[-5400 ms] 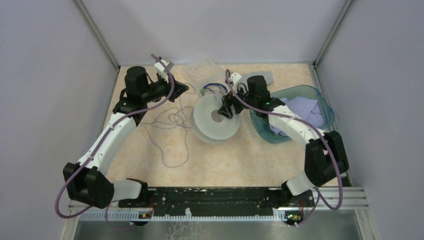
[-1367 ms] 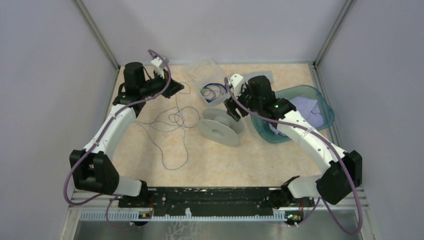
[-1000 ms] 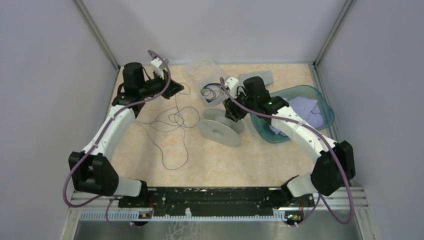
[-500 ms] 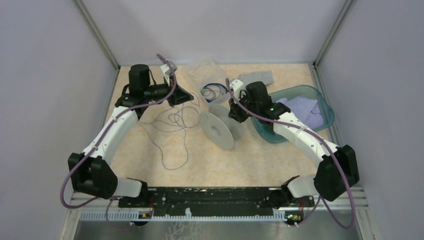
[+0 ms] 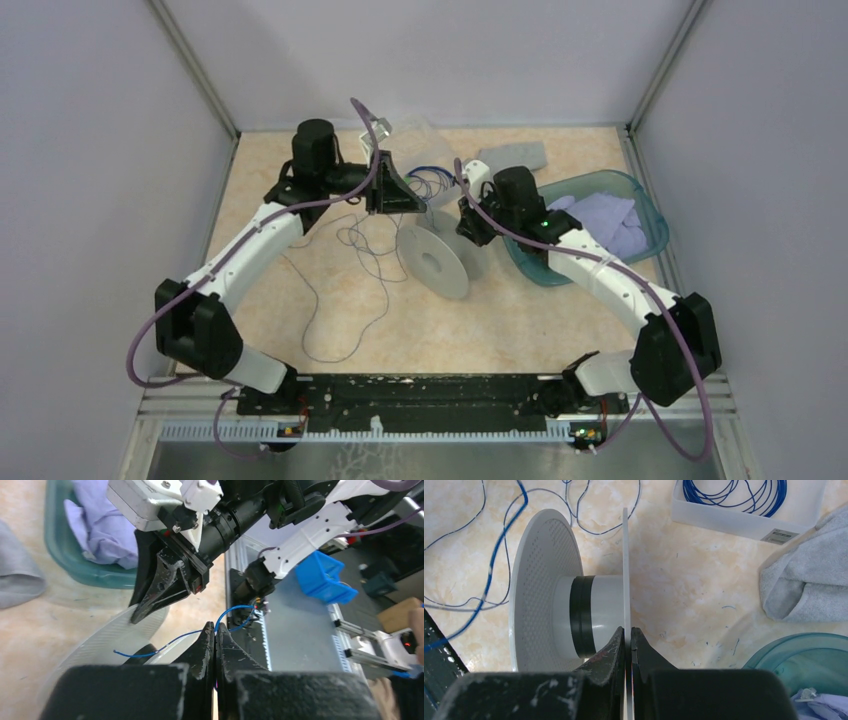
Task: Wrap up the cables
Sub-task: Wrap the cable around the cable reel.
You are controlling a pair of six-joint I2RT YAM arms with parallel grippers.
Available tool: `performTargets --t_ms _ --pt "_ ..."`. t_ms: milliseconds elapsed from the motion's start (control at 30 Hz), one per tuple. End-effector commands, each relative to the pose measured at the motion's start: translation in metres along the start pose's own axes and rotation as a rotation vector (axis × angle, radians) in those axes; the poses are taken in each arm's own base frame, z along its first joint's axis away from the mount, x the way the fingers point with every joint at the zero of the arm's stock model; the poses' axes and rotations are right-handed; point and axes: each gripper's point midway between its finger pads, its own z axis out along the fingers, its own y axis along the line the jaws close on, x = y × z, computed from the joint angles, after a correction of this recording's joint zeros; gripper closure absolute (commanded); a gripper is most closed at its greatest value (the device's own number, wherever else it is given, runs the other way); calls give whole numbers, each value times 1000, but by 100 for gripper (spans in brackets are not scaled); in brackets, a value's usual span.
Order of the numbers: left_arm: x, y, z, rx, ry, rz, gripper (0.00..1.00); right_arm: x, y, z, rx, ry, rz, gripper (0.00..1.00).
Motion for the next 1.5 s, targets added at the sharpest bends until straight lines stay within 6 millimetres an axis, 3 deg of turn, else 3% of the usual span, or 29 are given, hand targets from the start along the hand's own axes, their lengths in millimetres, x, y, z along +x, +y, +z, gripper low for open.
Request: performTargets --t_ms 0,467,733,1200,1467 --pt "4 -10 13 122 -7 -107 100 -33 7 -12 -12 -128 -47 95" --pt "12 15 30 156 -81 -351 100 -35 11 -13 23 -150 -97 95" --pt "36 29 34 122 -87 -425 100 -36 8 -16 46 -163 -101 94" --pt "45 52 40 75 -125 -467 100 -37 12 -19 26 -165 -109 80" --pt "44 66 38 62 -133 -480 100 -43 3 -34 68 -195 -120 71"
